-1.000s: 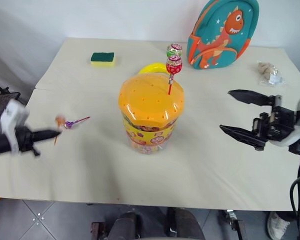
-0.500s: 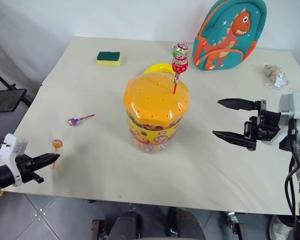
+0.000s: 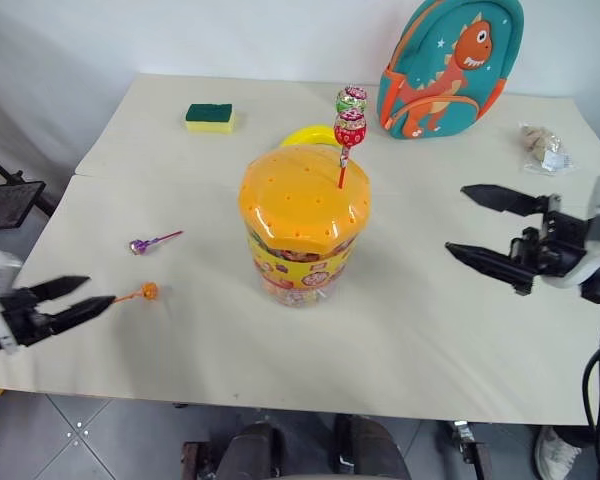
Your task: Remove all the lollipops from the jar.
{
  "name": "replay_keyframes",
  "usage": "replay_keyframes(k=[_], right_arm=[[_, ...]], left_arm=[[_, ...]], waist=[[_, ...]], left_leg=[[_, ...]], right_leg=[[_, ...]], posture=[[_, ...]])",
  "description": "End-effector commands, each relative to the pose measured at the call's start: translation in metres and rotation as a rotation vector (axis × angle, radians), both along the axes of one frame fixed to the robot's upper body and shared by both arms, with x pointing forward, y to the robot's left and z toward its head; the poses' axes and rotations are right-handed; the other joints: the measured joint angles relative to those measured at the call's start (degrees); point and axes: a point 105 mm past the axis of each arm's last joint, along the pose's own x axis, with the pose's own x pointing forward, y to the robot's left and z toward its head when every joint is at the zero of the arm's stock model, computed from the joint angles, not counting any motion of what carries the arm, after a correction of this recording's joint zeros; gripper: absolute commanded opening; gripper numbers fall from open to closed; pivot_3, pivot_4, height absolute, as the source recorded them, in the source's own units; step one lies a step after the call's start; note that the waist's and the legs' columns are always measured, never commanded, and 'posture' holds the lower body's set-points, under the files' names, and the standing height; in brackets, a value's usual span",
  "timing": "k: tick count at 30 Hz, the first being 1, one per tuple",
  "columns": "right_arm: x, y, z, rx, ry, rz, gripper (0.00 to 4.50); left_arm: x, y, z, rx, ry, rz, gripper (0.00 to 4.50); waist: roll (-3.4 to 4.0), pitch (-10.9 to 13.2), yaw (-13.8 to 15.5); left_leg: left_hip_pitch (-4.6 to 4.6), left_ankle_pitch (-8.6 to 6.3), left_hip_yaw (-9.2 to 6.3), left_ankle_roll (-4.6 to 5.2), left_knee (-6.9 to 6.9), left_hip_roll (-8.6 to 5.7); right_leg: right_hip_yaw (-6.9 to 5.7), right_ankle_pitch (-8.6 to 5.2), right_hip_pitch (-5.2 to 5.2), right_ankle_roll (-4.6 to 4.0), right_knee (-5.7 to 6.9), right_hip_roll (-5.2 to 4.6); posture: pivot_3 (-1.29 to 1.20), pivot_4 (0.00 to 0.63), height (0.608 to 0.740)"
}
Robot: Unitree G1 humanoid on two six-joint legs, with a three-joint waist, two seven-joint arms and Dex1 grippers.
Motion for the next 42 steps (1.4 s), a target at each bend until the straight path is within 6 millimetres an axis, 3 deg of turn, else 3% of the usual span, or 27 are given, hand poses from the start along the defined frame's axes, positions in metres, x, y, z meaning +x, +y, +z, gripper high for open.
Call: replay_keyframes(k=[1, 5, 8, 19, 22, 25, 33, 36, 39, 42], right_arm=[[-0.015, 0.021, 0.022, 0.023, -0.034, 0.1, 4.5], [-0.012, 0.059, 0.034, 0.072, -0.038, 0.199, 4.5], [-0.008, 0.083, 0.033, 0.058, 0.008, 0.247, 4.5], [0.012, 0.119, 0.032, 0.032, 0.023, 0.232, 4.5], [0.015, 0.125, 0.033, 0.029, 0.017, 0.23, 3.85], [0.018, 0.13, 0.035, 0.027, 0.008, 0.224, 2.88], [0.016, 0.122, 0.05, 0.117, -0.025, 0.271, 0.06], [0.011, 0.113, 0.065, 0.221, -0.053, 0.327, 0.02], [0.015, 0.076, 0.091, 0.329, -0.09, 0.269, 0.02], [0.023, 0.043, 0.089, 0.241, -0.07, 0.113, 0.02]], left_arm=[[-0.008, -0.002, 0.041, -0.015, -0.185, -0.106, 4.11], [-0.004, -0.046, 0.076, -0.074, -0.33, -0.304, 4.11], [-0.004, -0.072, 0.087, -0.101, -0.378, -0.396, 4.49], [-0.005, -0.092, 0.095, -0.149, -0.465, -0.445, 4.49], [-0.005, -0.1, 0.095, -0.158, -0.468, -0.457, 4.5], [-0.005, -0.103, 0.092, -0.163, -0.465, -0.46, 4.5], [-0.007, -0.114, 0.096, -0.195, -0.476, -0.515, 4.5], [-0.005, -0.117, 0.099, -0.21, -0.486, -0.531, 4.5], [0.002, -0.12, 0.093, -0.17, -0.447, -0.552, 4.5], [0.003, -0.124, 0.086, -0.092, -0.419, -0.591, 4.5]], waist=[[0.0, 0.0, -0.08], [-0.02, -0.01, -0.1], [-0.01, -0.01, -0.14], [-0.03, -0.01, -0.87], [-0.03, -0.01, -0.69], [-0.03, -0.01, -0.77], [-0.03, -0.01, -0.8], [-0.03, -0.01, -0.79], [-0.03, -0.01, -0.6], [-0.03, -0.01, -0.47]], left_leg=[[0.0, 0.0, 0.0, 0.0, 0.01, 0.02], [0.02, 0.0, -0.01, 0.0, 0.05, 0.01], [0.0, -0.01, -0.03, -0.02, 0.03, 0.01], [-0.04, 0.03, 0.2, 0.07, 0.04, -0.04], [-0.03, 0.04, 0.17, 0.08, 0.05, -0.05], [-0.03, 0.04, 0.15, 0.08, 0.04, -0.06], [-0.04, 0.04, 0.17, 0.08, 0.04, -0.06], [-0.04, 0.04, 0.17, 0.08, 0.04, -0.06], [-0.04, 0.05, 0.16, 0.09, 0.05, -0.09], [-0.05, 0.06, 0.15, 0.13, 0.05, -0.18]], right_leg=[[0.0, 0.0, 0.0, 0.0, 0.01, 0.0], [0.03, 0.0, 0.0, -0.01, 0.09, -0.04], [0.05, 0.0, -0.03, -0.01, 0.1, -0.05], [-0.05, 0.0, -0.14, 0.0, 0.19, 0.28], [0.05, 0.0, -0.14, 0.0, 0.21, 0.24], [0.05, 0.0, -0.14, 0.0, 0.22, 0.24], [0.03, 0.0, -0.14, 0.0, 0.21, 0.34], [0.02, 0.0, -0.14, 0.0, 0.21, 0.37], [-0.01, 0.01, -0.14, 0.01, 0.22, 0.38], [-0.05, 0.01, -0.13, 0.02, 0.25, 0.33]], posture=[[0.0, 0.15, 0.74], [0.0, 0.15, 0.74], [0.0, 0.15, 0.74], [0.0, 0.15, 0.74], [0.0, 0.15, 0.74], [0.0, 0.15, 0.74], [0.0, 0.15, 0.74], [0.0, 0.15, 0.74], [0.0, 0.15, 0.74], [0.0, 0.15, 0.74]])
